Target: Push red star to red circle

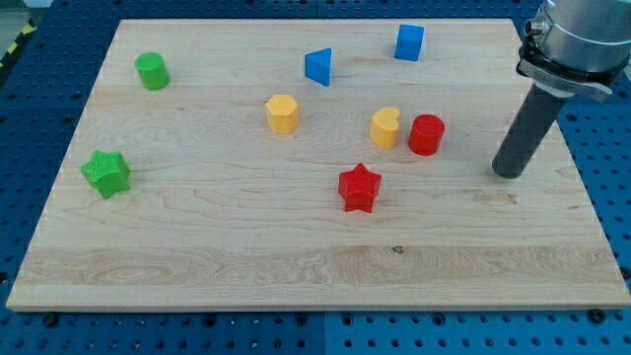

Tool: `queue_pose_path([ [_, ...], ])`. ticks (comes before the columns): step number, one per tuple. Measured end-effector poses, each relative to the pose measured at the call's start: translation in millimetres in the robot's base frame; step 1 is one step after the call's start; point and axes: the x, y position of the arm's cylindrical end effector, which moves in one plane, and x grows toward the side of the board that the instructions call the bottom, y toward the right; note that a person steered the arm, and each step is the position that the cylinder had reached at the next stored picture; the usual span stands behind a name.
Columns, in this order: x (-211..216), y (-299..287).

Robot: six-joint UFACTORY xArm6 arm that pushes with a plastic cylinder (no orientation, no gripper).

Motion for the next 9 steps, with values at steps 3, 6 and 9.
queue_pose_path([
  [3,39.7,-14.9],
  [6,54.5,-60.6],
  [9,77.2,-92.4],
])
